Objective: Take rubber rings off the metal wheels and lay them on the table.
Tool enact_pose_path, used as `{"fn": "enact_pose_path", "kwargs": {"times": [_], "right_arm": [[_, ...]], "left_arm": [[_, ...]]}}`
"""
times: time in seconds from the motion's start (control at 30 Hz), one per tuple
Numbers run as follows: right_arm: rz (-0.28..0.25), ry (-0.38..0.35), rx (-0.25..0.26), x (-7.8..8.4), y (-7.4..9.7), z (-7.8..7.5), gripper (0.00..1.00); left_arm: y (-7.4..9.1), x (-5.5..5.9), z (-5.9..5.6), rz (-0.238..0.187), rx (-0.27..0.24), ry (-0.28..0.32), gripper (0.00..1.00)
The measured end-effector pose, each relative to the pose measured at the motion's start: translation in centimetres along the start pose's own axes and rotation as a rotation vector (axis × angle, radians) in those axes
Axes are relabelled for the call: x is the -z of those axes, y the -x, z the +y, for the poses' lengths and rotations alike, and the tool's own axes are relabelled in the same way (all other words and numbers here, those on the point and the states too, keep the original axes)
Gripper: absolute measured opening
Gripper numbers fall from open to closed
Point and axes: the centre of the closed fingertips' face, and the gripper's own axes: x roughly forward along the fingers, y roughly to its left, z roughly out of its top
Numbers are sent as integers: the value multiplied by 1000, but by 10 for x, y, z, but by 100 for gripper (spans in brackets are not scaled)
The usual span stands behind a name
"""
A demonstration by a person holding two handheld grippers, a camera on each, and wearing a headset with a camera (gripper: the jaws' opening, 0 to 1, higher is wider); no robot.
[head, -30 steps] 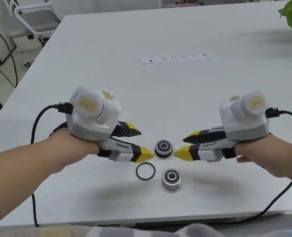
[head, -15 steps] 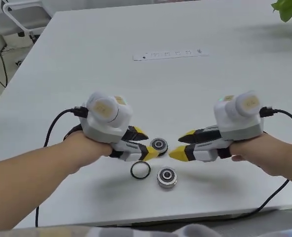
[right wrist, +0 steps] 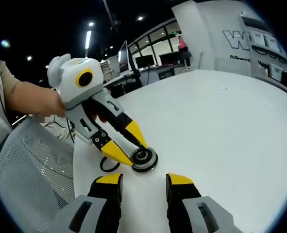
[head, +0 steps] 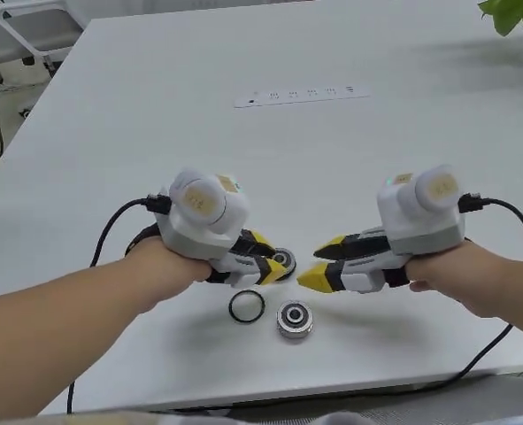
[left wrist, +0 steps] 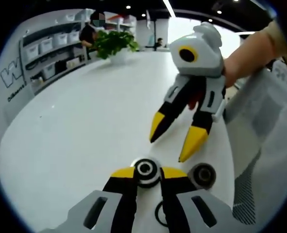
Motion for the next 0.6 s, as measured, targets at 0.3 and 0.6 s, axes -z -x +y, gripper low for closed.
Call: {"fn": "enact_pose_path", "kwargs": {"times": [0.3, 0.6], "right_arm": [[2, 11, -9, -2, -6, 2, 34], [11, 50, -5, -4, -15, 8, 35]], "left_arm": [[2, 0, 5, -27, -11, 74, 14], [1, 1, 4, -30, -32, 61, 14]]}}
